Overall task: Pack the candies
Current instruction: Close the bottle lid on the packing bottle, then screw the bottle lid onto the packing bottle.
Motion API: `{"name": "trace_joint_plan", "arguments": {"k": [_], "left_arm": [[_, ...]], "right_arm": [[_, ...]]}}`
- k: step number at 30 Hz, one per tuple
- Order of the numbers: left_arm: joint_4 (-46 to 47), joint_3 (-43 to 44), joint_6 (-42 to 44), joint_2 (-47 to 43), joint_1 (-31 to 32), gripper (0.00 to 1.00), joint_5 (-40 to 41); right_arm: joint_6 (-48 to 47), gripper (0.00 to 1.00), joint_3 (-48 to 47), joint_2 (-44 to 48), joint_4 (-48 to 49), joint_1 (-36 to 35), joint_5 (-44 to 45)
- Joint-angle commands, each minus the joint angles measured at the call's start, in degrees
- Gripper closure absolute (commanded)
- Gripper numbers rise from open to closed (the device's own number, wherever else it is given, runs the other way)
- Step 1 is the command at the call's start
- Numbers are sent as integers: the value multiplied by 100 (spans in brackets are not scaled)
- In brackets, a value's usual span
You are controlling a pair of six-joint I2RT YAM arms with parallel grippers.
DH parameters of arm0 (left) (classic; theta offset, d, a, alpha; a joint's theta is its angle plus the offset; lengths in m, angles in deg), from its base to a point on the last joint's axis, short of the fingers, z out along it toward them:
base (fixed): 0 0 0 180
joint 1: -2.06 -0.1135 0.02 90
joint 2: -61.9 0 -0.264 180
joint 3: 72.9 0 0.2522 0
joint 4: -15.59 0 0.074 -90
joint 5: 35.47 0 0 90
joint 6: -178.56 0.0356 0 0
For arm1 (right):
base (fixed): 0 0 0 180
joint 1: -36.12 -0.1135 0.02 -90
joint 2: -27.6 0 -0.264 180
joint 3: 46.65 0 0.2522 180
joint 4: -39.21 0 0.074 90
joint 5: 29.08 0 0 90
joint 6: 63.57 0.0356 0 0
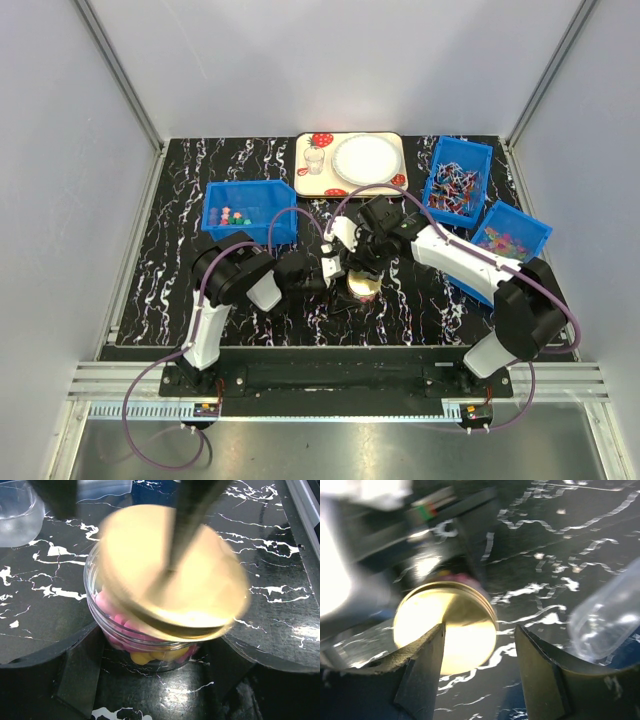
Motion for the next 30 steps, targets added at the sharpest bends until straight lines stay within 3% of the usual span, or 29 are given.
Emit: {"name": "trace_joint_plan", "arguments": {"k": [1, 11, 22, 30], "left_arm": [[1903, 47, -91, 23, 28, 33, -330], [1911, 47, -92, 14, 37, 34, -410], [1911, 47, -100, 5, 28, 31, -401], [1911, 65, -83, 32, 28, 19, -410]], "right_arm": [[-102, 37, -55, -147, 472, -15, 592], [-31, 36, -309, -253, 359, -6, 461], [-66, 25, -398, 319, -266, 371, -401], [-137, 20, -143, 100, -196, 381, -630]]}}
